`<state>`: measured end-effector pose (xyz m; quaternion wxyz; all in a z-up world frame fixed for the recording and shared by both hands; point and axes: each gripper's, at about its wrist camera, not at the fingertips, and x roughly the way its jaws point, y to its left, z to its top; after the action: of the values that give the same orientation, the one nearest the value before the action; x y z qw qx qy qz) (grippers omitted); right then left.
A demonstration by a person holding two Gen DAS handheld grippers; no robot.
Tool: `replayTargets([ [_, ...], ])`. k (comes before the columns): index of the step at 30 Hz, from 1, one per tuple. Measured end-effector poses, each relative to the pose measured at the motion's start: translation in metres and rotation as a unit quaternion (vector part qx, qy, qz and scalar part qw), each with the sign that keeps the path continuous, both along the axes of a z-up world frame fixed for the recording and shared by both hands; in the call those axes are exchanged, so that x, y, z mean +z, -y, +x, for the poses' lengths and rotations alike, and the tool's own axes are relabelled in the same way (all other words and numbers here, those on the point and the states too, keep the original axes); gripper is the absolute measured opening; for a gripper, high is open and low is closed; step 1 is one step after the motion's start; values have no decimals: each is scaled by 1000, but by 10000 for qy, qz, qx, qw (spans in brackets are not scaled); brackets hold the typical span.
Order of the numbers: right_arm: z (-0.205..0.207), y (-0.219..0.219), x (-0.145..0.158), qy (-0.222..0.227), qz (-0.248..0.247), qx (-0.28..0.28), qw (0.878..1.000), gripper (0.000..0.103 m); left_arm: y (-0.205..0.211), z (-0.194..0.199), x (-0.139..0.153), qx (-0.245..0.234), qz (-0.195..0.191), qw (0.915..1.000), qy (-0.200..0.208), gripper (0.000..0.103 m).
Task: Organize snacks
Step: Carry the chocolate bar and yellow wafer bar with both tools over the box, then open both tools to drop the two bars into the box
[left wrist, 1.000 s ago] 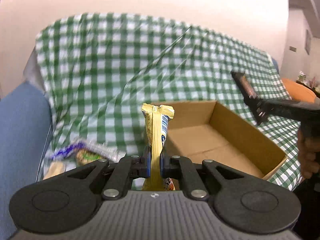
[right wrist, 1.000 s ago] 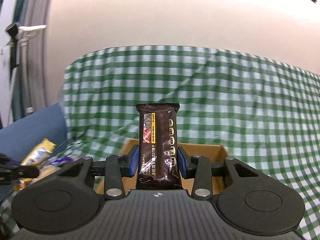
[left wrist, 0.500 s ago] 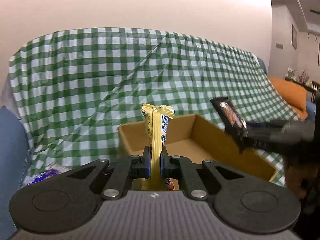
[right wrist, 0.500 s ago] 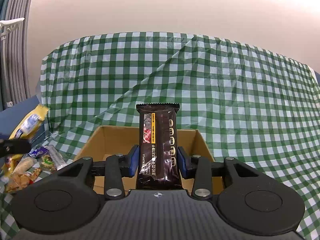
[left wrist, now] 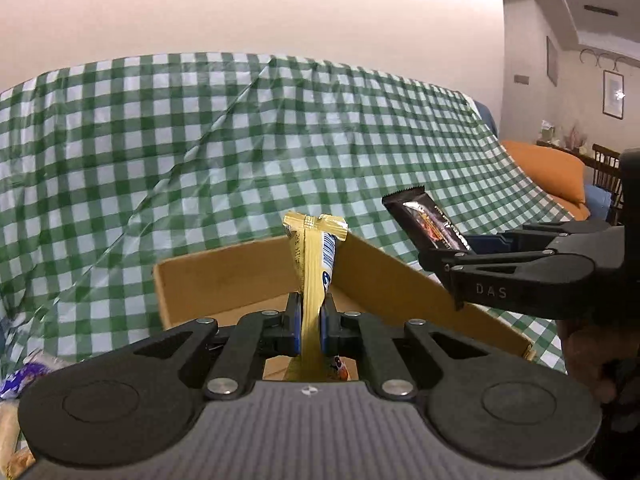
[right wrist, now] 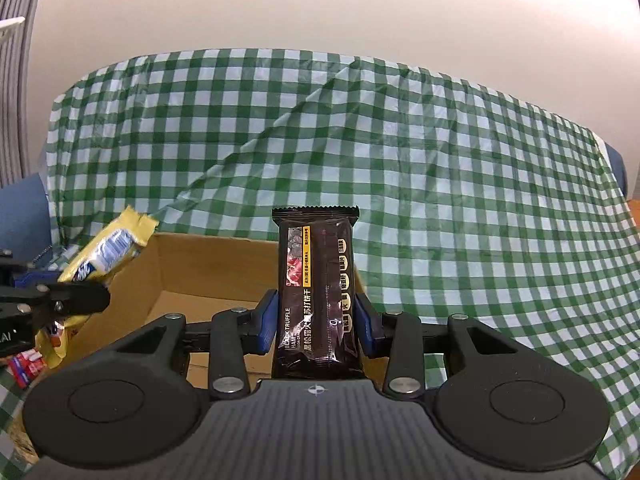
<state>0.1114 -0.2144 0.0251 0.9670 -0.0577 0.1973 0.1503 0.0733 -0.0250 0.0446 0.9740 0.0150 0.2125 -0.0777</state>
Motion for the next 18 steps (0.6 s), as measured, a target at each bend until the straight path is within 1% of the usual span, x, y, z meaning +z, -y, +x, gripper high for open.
replayTargets([
  [3,2,3,-2,-29,7,-113,9999,41,3,4,-3,15,-1,10000,-66,9],
  [8,3,-1,-4,-75,-35,-214,9997,41,-1,14,-6,90,-140,9996,-222,9],
  [14,7,-8,-5,-60,-123,-162,9998,41,-6,17,-9,197,-326,9983,-443,9],
  [18,6,-11,-5,-24,-221,-101,9997,41,-8,18,-10,251,-395,9976,-506,9],
])
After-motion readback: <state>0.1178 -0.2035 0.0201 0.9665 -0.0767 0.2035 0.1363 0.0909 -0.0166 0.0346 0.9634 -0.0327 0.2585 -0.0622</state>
